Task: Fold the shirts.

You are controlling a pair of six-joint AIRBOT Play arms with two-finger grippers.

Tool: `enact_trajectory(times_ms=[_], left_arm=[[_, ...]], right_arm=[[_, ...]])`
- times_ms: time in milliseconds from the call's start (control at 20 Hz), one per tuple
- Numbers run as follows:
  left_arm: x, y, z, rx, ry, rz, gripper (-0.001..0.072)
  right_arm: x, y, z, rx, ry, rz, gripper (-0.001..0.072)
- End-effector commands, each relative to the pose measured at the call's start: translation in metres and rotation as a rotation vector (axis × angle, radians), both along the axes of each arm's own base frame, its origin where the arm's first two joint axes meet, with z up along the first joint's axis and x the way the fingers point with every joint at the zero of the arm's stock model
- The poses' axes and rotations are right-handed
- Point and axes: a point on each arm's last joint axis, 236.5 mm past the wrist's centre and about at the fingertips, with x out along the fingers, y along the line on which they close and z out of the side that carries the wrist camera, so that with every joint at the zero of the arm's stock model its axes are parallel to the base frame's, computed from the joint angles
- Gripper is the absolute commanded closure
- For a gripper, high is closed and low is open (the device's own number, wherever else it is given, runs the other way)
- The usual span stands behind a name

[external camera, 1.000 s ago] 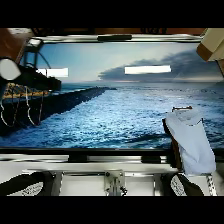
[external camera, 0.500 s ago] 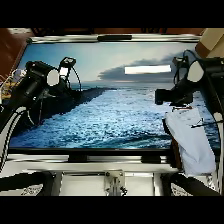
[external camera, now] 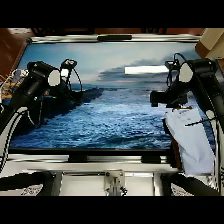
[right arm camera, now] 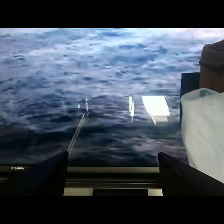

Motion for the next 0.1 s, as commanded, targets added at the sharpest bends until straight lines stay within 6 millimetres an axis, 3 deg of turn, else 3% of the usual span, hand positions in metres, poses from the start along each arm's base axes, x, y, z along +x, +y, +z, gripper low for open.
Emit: enact_trajectory(times_ms=[0, 50], left_arm=[[-0.0006, 0.0022, 0.0002, 0.018, 0.003, -0.036, -0.0007], [-0.0006, 0.0022, 0.0002, 0.018, 0.003, -0.036, -0.0007]], right_arm=[[-0.0002, 0.0005, -0.0003, 0.000, 0.002, 0.002, 0.0047], [-0.0002, 0.0005, -0.0003, 0.000, 0.002, 0.002, 0.0047]])
